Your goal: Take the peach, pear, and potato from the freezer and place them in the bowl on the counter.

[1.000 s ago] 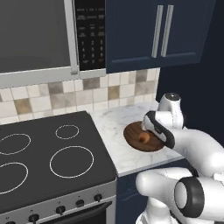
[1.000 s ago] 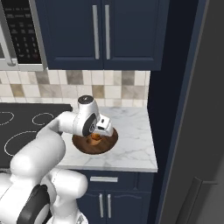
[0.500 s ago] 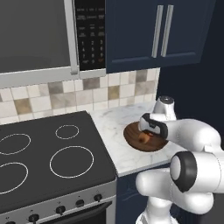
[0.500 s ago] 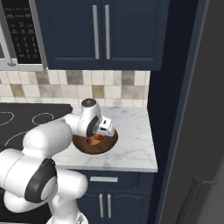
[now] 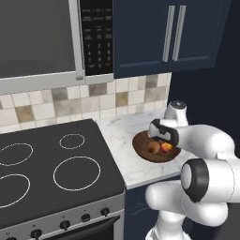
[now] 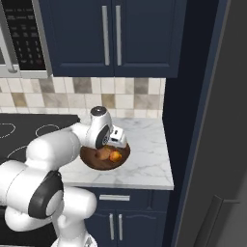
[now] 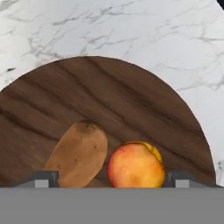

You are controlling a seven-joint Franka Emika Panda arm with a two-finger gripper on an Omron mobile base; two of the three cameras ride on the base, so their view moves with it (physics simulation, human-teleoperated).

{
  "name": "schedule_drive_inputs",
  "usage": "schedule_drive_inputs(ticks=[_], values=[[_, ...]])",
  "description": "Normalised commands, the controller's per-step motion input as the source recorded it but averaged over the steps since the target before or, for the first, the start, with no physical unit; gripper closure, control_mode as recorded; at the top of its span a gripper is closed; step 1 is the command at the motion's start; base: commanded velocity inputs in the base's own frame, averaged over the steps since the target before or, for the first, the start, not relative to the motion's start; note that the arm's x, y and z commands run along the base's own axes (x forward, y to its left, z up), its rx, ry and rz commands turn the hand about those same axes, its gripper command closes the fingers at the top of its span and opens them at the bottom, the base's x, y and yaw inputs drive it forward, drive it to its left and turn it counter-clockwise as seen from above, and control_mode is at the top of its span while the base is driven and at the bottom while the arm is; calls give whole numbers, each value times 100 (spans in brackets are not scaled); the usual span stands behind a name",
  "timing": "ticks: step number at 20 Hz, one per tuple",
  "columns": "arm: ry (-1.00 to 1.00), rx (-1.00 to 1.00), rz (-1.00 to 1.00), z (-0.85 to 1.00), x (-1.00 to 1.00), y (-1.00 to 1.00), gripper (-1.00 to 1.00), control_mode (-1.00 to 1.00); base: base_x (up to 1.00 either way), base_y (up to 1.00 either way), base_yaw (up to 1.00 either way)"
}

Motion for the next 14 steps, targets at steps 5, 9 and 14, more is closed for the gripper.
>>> schedule_drive_inputs(ticks=[5, 9, 14], values=[[-28, 0, -6, 86, -88, 0, -100, -100, 0, 0, 0], [-36, 0, -10, 86, -100, 0, -100, -100, 0, 0, 0], [-24, 0, -14, 89, -100, 4, -100, -100, 0, 0, 0]])
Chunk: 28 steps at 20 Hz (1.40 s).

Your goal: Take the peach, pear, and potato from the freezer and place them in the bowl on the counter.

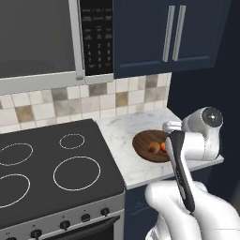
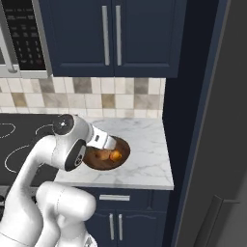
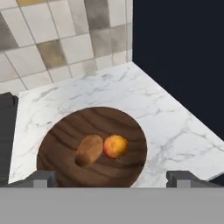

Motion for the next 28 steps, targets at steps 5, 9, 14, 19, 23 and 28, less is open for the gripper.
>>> schedule_drive_inputs(ticks=[5, 9, 14, 19, 23, 28], values=[[-11, 0, -19, 64, -100, 0, -100, -100, 0, 0, 0], [0, 0, -10, 39, -75, 9, -100, 100, -25, 1, -2], [0, 0, 0, 0, 0, 0, -100, 100, -100, 39, -18], [0, 0, 0, 0, 0, 0, -100, 100, -100, 56, -63], [0, 0, 0, 0, 0, 0, -100, 100, -95, 35, -79], [0, 0, 0, 0, 0, 0, -100, 100, -52, -1, -86]])
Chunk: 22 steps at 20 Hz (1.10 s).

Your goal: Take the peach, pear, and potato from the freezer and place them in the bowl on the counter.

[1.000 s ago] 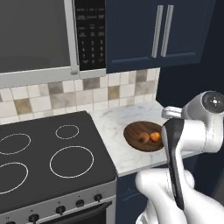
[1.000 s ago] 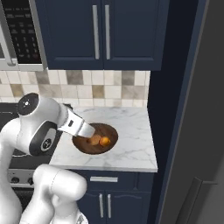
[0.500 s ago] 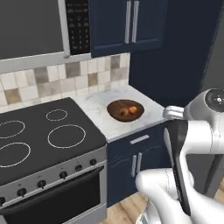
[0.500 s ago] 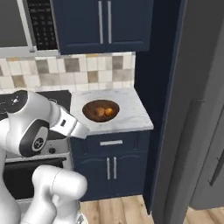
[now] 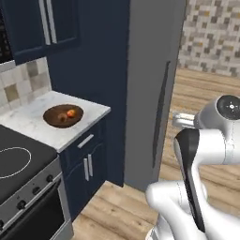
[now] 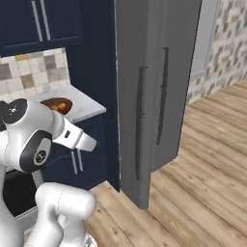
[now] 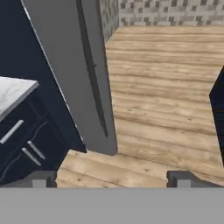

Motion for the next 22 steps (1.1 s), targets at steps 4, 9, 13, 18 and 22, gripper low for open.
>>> schedule_drive_inputs(ticks=[4, 9, 13, 18, 22], values=[[0, 0, 0, 0, 0, 0, -100, 100, -9, -73, -77], [0, 0, 0, 0, 0, 0, -100, 100, 39, -94, -57], [0, 0, 0, 0, 0, 0, -100, 100, 100, -10, -6], [0, 0, 0, 0, 0, 0, -100, 100, 100, -5, -3], [0, 0, 0, 0, 0, 0, -100, 100, 100, -52, 0]])
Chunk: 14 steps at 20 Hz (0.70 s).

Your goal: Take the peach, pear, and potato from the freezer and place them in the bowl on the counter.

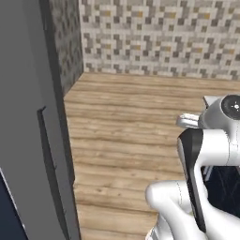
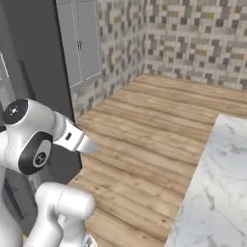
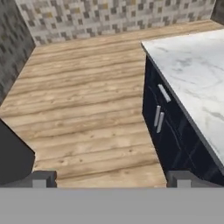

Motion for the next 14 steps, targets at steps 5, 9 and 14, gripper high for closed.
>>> schedule_drive_inputs(ticks=[5, 9, 14], values=[[0, 0, 0, 0, 0, 0, -100, 100, 100, -34, 0], [0, 0, 0, 0, 0, 0, -100, 100, 100, -13, 0], [0, 0, 0, 0, 0, 0, -100, 100, 100, -16, 29]])
